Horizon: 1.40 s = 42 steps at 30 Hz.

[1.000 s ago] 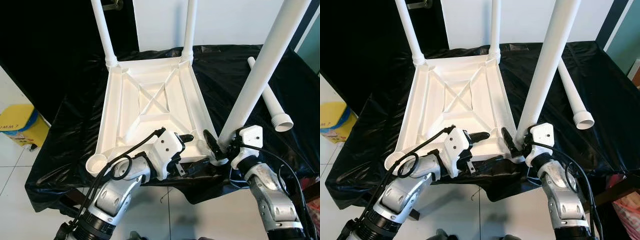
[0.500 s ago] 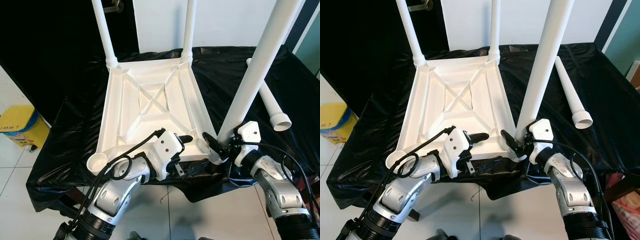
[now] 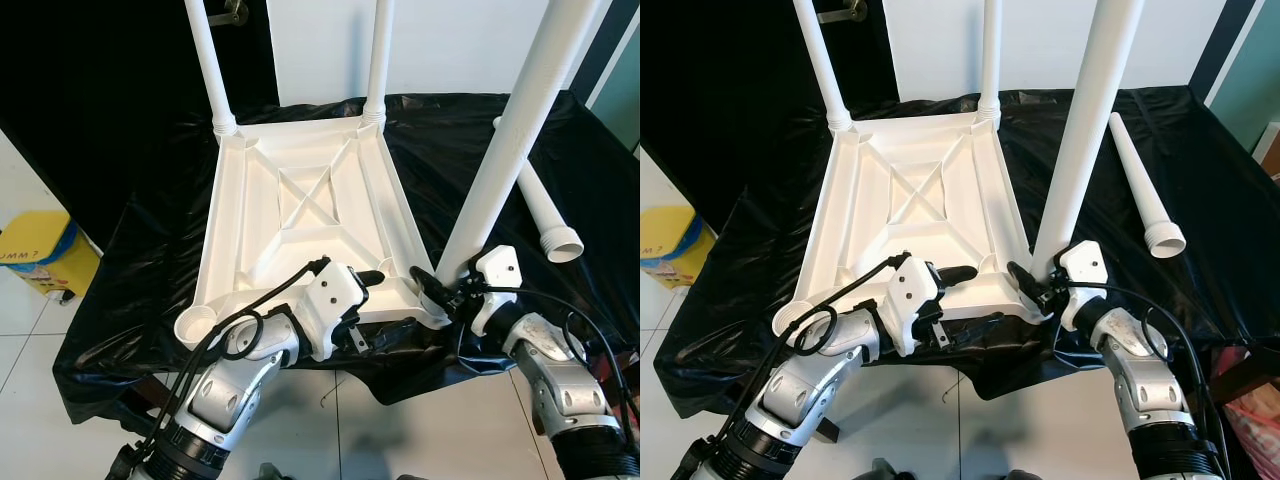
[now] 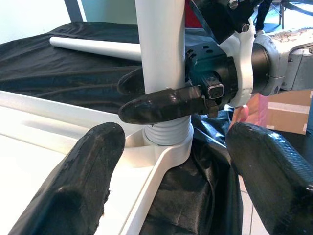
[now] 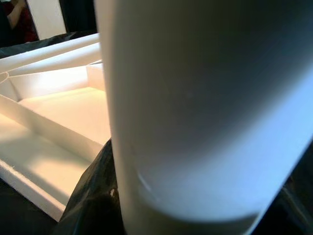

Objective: Building children table

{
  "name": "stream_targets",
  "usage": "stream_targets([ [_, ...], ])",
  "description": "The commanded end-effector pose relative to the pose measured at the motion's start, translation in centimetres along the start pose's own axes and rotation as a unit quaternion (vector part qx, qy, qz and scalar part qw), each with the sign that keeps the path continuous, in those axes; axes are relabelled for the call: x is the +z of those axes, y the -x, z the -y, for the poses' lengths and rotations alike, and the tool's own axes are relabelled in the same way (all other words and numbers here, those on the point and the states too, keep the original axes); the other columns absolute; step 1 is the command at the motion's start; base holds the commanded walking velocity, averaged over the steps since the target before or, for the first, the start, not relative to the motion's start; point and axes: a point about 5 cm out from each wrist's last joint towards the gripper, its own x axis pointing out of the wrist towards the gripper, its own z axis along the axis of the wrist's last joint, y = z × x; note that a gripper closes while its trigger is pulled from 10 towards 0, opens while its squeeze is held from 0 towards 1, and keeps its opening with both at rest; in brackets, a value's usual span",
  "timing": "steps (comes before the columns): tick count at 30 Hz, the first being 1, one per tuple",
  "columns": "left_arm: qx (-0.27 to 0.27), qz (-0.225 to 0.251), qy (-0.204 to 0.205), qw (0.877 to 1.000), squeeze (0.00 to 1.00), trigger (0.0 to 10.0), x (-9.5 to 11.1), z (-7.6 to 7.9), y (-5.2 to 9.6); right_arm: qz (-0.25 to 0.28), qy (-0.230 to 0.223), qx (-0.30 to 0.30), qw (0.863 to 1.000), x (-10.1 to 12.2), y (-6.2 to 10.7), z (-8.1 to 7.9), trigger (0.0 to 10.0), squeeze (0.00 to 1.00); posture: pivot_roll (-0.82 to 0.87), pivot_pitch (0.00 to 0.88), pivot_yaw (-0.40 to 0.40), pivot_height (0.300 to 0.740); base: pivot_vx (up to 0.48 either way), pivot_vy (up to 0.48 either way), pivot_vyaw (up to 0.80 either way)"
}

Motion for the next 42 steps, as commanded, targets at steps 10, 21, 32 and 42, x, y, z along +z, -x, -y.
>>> stream_targets([
  [10, -0.009, -0.005, -0.004, 1.000, 0.00, 10.0, -0.1, 0.2, 0.2, -0.062, -0.034, -0.160, 0.984, -2.6, 0.5, -1.2, 10.0, 0.00, -0.06, 0.074, 0.048, 0.740, 0.000, 0.000, 0.00],
  [21, -0.012, -0.006, -0.004, 1.000, 0.00, 10.0, -0.1, 0.3, 0.2, -0.066, -0.063, -0.263, 0.960, -2.5, 0.9, -3.2, 10.0, 0.00, -0.07, 0.076, 0.042, 0.740, 0.000, 0.000, 0.00],
  [32, -0.013, -0.003, -0.001, 1.000, 0.00, 10.0, -0.1, 0.4, 0.0, -0.050, -0.089, -0.335, 0.937, -1.8, 0.3, -4.7, 10.0, 0.00, -0.07, 0.076, 0.039, 0.740, 0.000, 0.000, 0.00],
  [42, -0.006, -0.001, -0.006, 1.000, 0.00, 10.0, -0.1, 0.1, 0.0, -0.035, -0.087, -0.313, 0.945, -1.1, 0.1, -5.4, 10.0, 1.00, -0.07, 0.061, 0.024, 0.740, 0.000, 0.000, 0.00],
])
